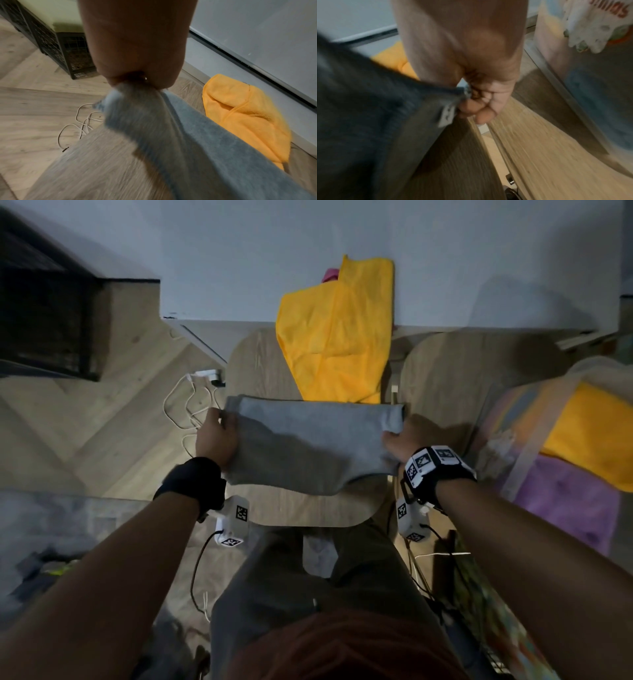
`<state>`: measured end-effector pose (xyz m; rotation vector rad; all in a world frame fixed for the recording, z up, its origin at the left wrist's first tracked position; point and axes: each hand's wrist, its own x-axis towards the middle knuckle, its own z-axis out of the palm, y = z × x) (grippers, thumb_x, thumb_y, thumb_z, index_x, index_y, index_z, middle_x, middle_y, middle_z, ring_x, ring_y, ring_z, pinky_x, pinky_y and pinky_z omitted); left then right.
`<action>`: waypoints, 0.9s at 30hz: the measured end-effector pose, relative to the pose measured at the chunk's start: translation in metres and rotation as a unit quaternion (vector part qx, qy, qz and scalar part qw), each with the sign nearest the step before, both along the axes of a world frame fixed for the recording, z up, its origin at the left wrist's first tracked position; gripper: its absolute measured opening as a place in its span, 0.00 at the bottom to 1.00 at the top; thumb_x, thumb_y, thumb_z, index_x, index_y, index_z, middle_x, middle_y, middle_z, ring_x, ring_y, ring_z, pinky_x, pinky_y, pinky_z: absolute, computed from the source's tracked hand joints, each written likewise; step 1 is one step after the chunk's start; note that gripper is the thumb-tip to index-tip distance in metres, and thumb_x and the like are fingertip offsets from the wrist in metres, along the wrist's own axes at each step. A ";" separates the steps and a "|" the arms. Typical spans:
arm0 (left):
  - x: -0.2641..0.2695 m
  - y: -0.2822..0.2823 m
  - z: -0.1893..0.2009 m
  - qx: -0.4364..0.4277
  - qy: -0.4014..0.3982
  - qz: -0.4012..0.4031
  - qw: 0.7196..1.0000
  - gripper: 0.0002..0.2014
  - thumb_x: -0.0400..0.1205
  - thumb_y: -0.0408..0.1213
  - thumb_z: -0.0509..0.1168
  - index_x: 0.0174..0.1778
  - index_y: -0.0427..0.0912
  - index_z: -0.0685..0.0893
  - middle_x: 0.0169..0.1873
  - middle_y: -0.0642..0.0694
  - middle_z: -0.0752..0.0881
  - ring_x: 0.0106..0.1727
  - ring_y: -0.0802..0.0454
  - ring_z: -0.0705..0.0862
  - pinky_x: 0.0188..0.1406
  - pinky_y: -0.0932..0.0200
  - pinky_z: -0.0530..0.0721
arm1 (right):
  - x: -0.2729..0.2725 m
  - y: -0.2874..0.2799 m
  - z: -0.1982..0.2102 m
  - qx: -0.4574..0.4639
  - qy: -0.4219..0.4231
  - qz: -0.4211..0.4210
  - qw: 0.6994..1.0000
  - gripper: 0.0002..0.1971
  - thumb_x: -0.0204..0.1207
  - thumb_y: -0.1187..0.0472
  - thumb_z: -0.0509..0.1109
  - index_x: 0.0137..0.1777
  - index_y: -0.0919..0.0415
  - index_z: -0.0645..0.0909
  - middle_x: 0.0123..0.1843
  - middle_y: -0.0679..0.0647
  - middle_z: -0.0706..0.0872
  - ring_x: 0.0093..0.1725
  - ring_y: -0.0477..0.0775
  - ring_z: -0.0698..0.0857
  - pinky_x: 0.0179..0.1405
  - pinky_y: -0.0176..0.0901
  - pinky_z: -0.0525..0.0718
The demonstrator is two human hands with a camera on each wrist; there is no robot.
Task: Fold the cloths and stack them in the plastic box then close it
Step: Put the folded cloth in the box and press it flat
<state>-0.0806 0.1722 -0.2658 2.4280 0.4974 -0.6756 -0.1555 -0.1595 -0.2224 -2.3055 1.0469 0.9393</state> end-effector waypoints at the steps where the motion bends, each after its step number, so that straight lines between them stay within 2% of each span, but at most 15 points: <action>1: -0.002 0.001 -0.002 0.001 0.004 -0.001 1.000 0.16 0.88 0.44 0.56 0.62 0.35 0.75 0.59 0.25 0.83 0.60 0.27 0.80 0.54 0.45 0.76 | -0.003 0.002 0.000 0.002 0.005 -0.003 1.000 0.32 0.79 0.46 0.65 0.80 0.61 0.67 0.72 0.63 0.79 0.66 0.67 0.82 0.56 0.49 0.77; 4: -0.009 0.001 -0.008 -0.006 0.004 0.016 1.000 0.15 0.87 0.44 0.56 0.62 0.37 0.75 0.57 0.25 0.83 0.58 0.28 0.81 0.54 0.43 0.78 | -0.013 0.009 0.002 0.019 0.011 -0.026 0.999 0.37 0.80 0.58 0.70 0.84 0.64 0.57 0.71 0.64 0.77 0.67 0.65 0.80 0.49 0.45 0.70; 7: -0.017 0.000 -0.007 -0.013 -0.029 0.020 0.999 0.14 0.87 0.43 0.56 0.61 0.36 0.75 0.54 0.27 0.85 0.55 0.29 0.82 0.50 0.45 0.78 | -0.021 0.013 0.003 -0.012 -0.047 -0.073 0.996 0.41 0.71 0.65 0.77 0.81 0.63 0.59 0.70 0.65 0.77 0.66 0.66 0.81 0.49 0.46 0.73; 9: -0.021 -0.002 -0.001 -0.028 -0.058 0.004 0.998 0.14 0.87 0.42 0.57 0.61 0.35 0.76 0.50 0.31 0.86 0.51 0.32 0.83 0.44 0.48 0.76 | -0.027 0.014 0.002 -0.015 -0.090 -0.096 0.991 0.42 0.68 0.67 0.78 0.80 0.61 0.60 0.73 0.64 0.75 0.67 0.67 0.80 0.48 0.47 0.75; 12: -0.027 -0.017 0.016 -0.034 -0.100 -0.016 0.994 0.13 0.87 0.44 0.58 0.59 0.37 0.76 0.41 0.41 0.84 0.42 0.39 0.82 0.38 0.53 0.73 | -0.032 0.014 0.001 -0.012 -0.135 -0.062 0.989 0.36 0.68 0.67 0.75 0.76 0.56 0.65 0.74 0.62 0.70 0.69 0.66 0.76 0.54 0.50 0.76; 14: -0.034 -0.034 0.029 -0.047 -0.124 -0.037 0.990 0.12 0.86 0.46 0.59 0.55 0.41 0.77 0.38 0.47 0.83 0.37 0.45 0.81 0.35 0.55 0.71 | -0.032 0.013 0.000 -0.005 -0.135 -0.029 0.990 0.29 0.72 0.65 0.73 0.72 0.54 0.69 0.73 0.60 0.70 0.68 0.64 0.75 0.52 0.47 0.73; 16: -0.043 -0.054 0.035 -0.070 -0.140 -0.080 0.984 0.10 0.86 0.46 0.61 0.54 0.43 0.76 0.35 0.49 0.83 0.33 0.49 0.80 0.32 0.57 0.69 | -0.032 0.013 -0.002 0.015 -0.128 -0.023 0.991 0.24 0.76 0.63 0.72 0.71 0.54 0.70 0.72 0.59 0.71 0.67 0.62 0.76 0.53 0.47 0.74; 19: -0.054 -0.084 0.033 -0.098 -0.130 -0.152 0.975 0.08 0.85 0.44 0.62 0.53 0.45 0.76 0.32 0.48 0.84 0.32 0.48 0.81 0.30 0.56 0.70 | -0.033 0.015 -0.008 0.057 -0.135 -0.047 0.988 0.21 0.75 0.63 0.72 0.67 0.52 0.72 0.68 0.57 0.74 0.61 0.60 0.80 0.52 0.47 0.76; 21: -0.061 -0.103 0.026 -0.121 -0.104 -0.188 0.969 0.09 0.85 0.45 0.63 0.55 0.45 0.76 0.32 0.47 0.84 0.34 0.48 0.82 0.32 0.55 0.74 | -0.034 0.017 -0.013 0.088 -0.136 -0.064 0.985 0.20 0.75 0.63 0.72 0.65 0.52 0.72 0.67 0.57 0.75 0.58 0.58 0.81 0.49 0.46 0.76; 24: -0.067 -0.124 0.018 -0.143 -0.060 -0.199 0.968 0.16 0.83 0.50 0.66 0.59 0.43 0.79 0.32 0.54 0.82 0.35 0.56 0.81 0.35 0.60 0.74 | -0.038 0.020 -0.020 0.137 -0.139 -0.054 0.979 0.20 0.76 0.64 0.72 0.65 0.56 0.73 0.63 0.56 0.75 0.58 0.56 0.80 0.51 0.44 0.74; 26: -0.065 -0.124 0.013 -0.141 -0.077 -0.173 0.972 0.14 0.84 0.46 0.66 0.59 0.40 0.81 0.36 0.49 0.84 0.37 0.52 0.82 0.36 0.58 0.75 | -0.041 0.021 -0.022 0.157 -0.139 -0.049 0.977 0.18 0.76 0.63 0.73 0.64 0.56 0.73 0.60 0.54 0.76 0.58 0.54 0.79 0.52 0.43 0.73; 27: -0.063 -0.121 0.011 -0.132 -0.094 -0.158 0.974 0.13 0.84 0.41 0.66 0.60 0.39 0.80 0.42 0.44 0.83 0.39 0.47 0.81 0.38 0.55 0.76 | -0.042 0.021 -0.024 0.166 -0.136 -0.050 0.975 0.17 0.77 0.62 0.72 0.64 0.56 0.74 0.59 0.53 0.77 0.57 0.53 0.79 0.52 0.42 0.73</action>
